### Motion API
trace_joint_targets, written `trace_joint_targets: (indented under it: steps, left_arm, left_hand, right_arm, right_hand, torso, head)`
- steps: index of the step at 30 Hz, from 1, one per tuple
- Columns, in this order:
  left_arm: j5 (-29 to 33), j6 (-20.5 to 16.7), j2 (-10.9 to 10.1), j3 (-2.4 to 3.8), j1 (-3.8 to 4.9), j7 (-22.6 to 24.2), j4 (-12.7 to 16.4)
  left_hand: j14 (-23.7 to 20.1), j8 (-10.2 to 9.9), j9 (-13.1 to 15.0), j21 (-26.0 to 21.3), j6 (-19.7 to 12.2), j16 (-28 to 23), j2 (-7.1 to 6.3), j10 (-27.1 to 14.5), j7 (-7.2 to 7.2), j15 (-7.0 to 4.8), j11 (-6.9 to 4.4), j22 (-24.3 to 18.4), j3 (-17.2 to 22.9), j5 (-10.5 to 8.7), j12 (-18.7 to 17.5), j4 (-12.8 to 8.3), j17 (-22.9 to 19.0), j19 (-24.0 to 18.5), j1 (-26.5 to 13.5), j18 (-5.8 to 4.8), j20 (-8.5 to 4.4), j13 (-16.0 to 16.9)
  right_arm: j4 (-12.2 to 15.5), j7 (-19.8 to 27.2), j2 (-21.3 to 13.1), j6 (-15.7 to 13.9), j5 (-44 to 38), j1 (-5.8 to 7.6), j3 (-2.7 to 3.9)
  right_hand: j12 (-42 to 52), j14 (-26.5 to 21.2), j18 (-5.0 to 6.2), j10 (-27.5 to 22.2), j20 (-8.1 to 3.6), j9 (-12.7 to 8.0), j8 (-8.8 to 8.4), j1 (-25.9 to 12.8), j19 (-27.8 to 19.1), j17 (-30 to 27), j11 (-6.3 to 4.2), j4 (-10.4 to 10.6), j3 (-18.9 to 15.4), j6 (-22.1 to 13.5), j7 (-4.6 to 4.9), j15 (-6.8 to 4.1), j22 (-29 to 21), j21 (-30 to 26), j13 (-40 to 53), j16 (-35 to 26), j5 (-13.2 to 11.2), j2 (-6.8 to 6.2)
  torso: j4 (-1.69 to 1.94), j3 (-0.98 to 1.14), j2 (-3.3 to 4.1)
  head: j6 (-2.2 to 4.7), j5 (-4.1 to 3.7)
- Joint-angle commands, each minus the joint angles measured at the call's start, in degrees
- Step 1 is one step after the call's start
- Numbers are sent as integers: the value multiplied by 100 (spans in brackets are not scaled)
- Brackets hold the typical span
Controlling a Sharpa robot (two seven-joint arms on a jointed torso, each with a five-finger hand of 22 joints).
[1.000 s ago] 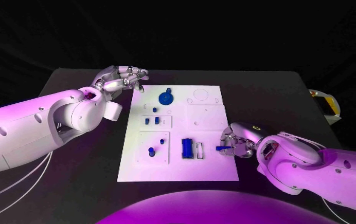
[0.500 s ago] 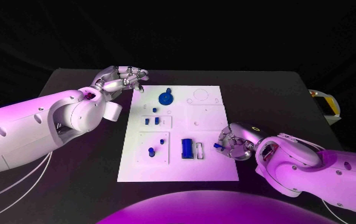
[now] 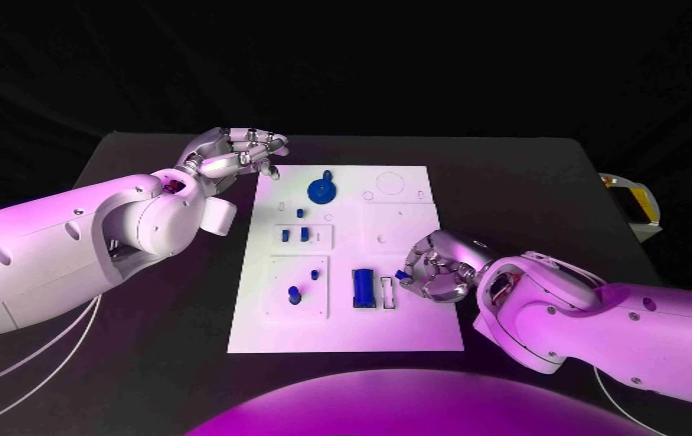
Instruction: Assemble the parts on the task board
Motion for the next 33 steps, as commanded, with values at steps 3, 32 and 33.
trace_joint_targets:
  steps: [3,32,33]
  left_arm:
    - [27,92,12,4,2,40,27]
    - [25,110,13,4,2,14,30]
    - [25,111,14,4,2,13,29]
  left_hand:
    - [-44,-25,-2,-32,-27,8,21,-51,-2,-3,-2,-10,-14,-8,25,6,-8,-3,21,70,22,8]
    - [-49,-23,-2,-38,-29,11,24,-58,1,-3,0,-13,-16,-8,30,7,-11,2,33,70,22,8]
    - [-49,-23,-2,-38,-29,11,24,-58,1,-3,0,-13,-16,-8,30,7,-11,2,33,70,22,8]
  right_arm:
    - [-115,109,176,76,462,-17,-1]
    - [-262,24,451,292,441,-97,-2]
    - [-260,33,455,286,438,-97,-2]
  right_hand:
    - [51,412,-20,37,-12,114,63,-184,398,536,10,-349,270,50,-60,8,1363,12,26,10,266,0]
    - [532,440,-42,261,-37,68,87,-1006,441,665,-26,102,-301,266,-105,-20,1392,113,400,67,159,-5]
    - [530,440,-42,260,-37,64,85,-1032,442,665,-25,124,-330,268,-104,-19,1393,115,401,67,102,-8]
  torso:
    - [2,1,1]
    - [-12,8,0]
    - [-11,7,1]
  head:
    - [-10,20]
    - [-15,25]
    - [-10,20]
